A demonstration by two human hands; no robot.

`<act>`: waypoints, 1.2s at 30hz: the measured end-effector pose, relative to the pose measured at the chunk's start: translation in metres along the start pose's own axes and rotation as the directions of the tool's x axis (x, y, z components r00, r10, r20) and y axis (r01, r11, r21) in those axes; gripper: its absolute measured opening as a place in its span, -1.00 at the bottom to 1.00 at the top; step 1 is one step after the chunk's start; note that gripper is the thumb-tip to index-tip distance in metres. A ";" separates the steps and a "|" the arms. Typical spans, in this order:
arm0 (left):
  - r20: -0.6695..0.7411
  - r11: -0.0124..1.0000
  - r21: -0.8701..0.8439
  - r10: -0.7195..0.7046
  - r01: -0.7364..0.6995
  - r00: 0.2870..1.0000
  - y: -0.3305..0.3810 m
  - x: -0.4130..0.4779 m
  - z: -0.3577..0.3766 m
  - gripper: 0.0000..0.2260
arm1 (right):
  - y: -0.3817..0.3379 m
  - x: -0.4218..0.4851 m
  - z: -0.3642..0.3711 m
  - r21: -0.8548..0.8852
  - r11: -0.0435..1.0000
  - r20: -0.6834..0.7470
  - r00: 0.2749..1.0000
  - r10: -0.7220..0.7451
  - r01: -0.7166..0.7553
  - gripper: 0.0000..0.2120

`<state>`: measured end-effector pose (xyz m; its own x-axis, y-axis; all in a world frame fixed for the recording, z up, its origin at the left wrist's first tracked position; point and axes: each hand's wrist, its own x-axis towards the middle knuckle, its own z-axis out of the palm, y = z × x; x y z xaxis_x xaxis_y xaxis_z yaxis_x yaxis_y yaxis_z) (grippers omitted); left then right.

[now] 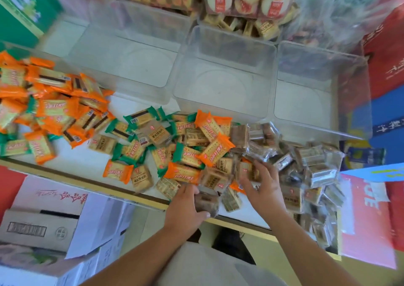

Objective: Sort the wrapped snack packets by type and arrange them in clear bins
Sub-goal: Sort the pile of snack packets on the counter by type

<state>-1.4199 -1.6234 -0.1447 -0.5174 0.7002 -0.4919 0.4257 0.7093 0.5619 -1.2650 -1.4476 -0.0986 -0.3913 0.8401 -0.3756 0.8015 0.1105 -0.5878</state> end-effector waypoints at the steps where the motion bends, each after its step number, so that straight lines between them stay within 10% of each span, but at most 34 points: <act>1: -0.013 1.000 -0.030 -0.009 0.009 1.000 -0.001 -0.003 -0.003 -0.48 | 0.000 0.004 -0.002 0.012 0.999 0.018 0.999 0.031 -0.031 -0.38; 21: -0.006 0.954 -0.203 0.227 -0.223 0.974 0.039 0.028 -0.034 -0.64 | -0.008 -0.030 -0.029 0.604 0.758 0.019 0.955 0.295 -0.246 -0.63; 36: 0.077 0.879 -0.438 0.245 -0.188 0.966 0.148 -0.013 0.000 -0.45 | 0.072 -0.087 -0.118 0.640 0.728 -0.126 0.902 0.414 -0.245 -0.80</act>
<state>-1.3500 -1.5274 -0.0548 -0.3388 0.8569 -0.3885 0.1462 0.4559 0.8780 -1.1199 -1.4499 -0.0232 0.0360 0.8700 -0.4917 0.3905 -0.4651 -0.7945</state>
